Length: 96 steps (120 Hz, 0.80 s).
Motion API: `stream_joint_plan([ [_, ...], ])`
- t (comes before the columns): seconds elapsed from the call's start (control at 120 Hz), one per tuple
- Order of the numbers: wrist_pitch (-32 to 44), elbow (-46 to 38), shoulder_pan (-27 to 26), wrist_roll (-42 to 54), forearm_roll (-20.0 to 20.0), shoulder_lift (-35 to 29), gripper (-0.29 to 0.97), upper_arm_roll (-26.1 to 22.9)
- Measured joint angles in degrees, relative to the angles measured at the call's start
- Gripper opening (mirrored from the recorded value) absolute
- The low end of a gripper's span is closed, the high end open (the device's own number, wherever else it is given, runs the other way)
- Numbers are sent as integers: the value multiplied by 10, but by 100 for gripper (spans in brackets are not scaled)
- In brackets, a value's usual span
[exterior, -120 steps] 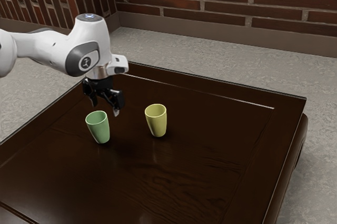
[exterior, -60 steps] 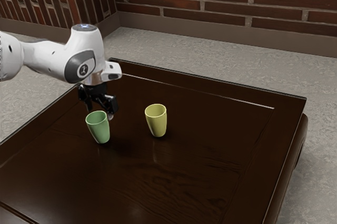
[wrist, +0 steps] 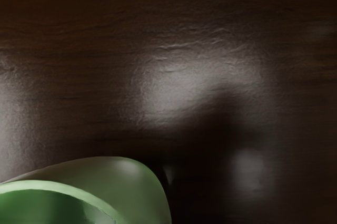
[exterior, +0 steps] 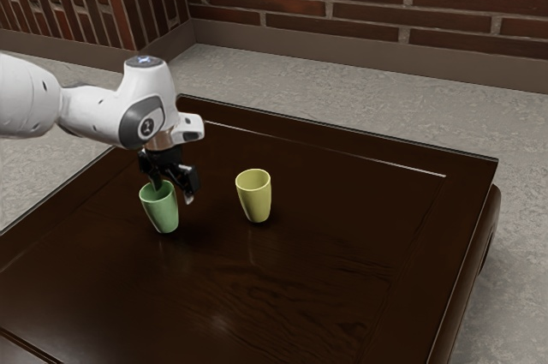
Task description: Place the left cup onto the right cup
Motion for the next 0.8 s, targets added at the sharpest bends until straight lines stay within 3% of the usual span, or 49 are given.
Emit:
stream_joint_plan([
  [0.233, 22, -2, 7, 14, -5, 18, 60, 0],
  [0.608, 42, 1, 7, 29, -5, 33, 9, 0],
  [0.8, 40, 6, 6, 33, -3, 18, -4, -1],
])
